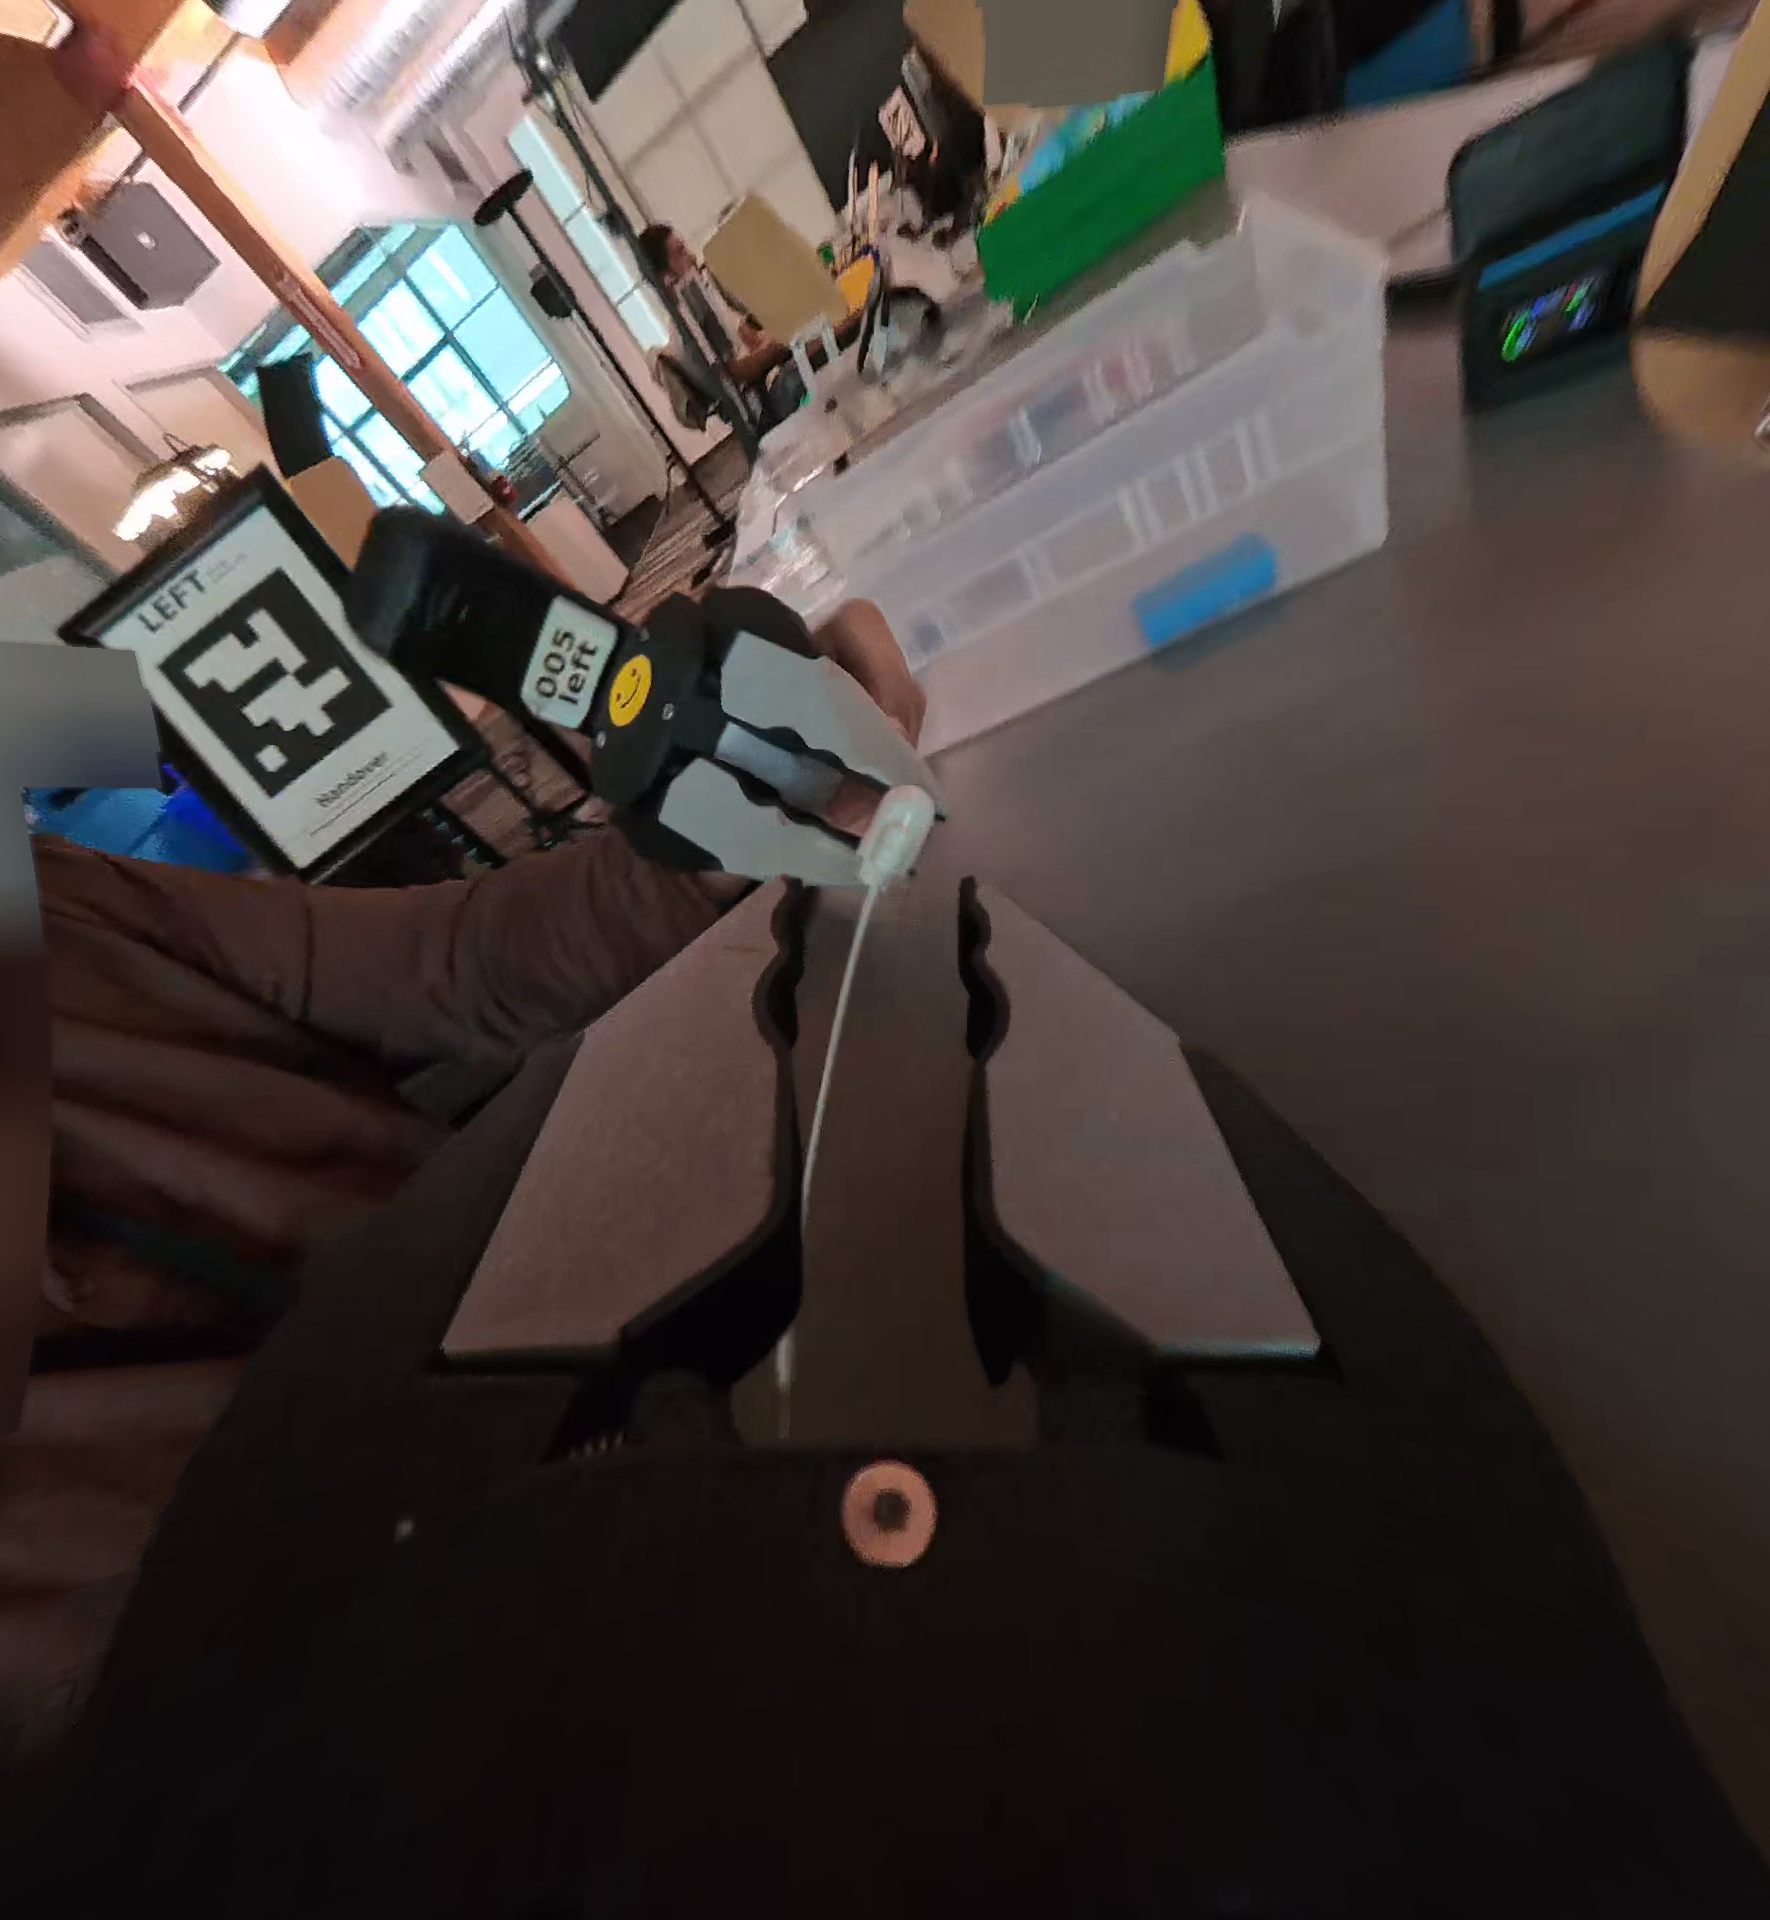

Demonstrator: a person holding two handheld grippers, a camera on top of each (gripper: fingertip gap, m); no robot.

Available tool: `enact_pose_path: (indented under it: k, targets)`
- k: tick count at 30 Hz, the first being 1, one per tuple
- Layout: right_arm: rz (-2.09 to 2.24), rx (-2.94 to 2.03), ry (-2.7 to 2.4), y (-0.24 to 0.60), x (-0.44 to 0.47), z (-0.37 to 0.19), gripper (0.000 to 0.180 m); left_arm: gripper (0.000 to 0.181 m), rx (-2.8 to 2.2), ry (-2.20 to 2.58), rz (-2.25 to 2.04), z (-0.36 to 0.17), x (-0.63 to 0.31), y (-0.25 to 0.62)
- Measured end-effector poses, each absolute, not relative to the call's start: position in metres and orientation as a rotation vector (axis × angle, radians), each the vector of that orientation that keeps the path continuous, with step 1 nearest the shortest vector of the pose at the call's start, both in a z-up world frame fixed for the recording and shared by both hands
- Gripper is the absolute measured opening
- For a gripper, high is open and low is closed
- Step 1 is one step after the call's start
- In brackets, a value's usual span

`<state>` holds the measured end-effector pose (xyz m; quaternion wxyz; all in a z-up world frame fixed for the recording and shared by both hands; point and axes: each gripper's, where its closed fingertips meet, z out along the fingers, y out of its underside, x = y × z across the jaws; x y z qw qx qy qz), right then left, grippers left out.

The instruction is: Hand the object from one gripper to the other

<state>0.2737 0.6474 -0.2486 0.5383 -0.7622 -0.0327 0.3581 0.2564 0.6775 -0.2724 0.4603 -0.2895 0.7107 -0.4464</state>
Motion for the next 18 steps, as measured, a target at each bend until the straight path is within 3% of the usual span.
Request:
enact_pose_path:
  k: [7, 13, 18]
  targets:
    - [0.627, -1.787, -0.264, 0.648, 0.268, -0.244, 0.033, 0.010, -0.974, 1.685, -1.901, -0.249, 0.242, 0.661]
    - [0.467, -1.784, -0.525, 0.652, 0.227, -0.252, 0.056, 0.010, -1.038, 1.735, -2.312, -0.244, 0.225, 0.639]
    - [0.505, -1.716, -0.599, 0.649, 0.208, -0.245, 0.049, 0.010, -1.057, 1.791, -2.636, -0.241, 0.208, 0.621]
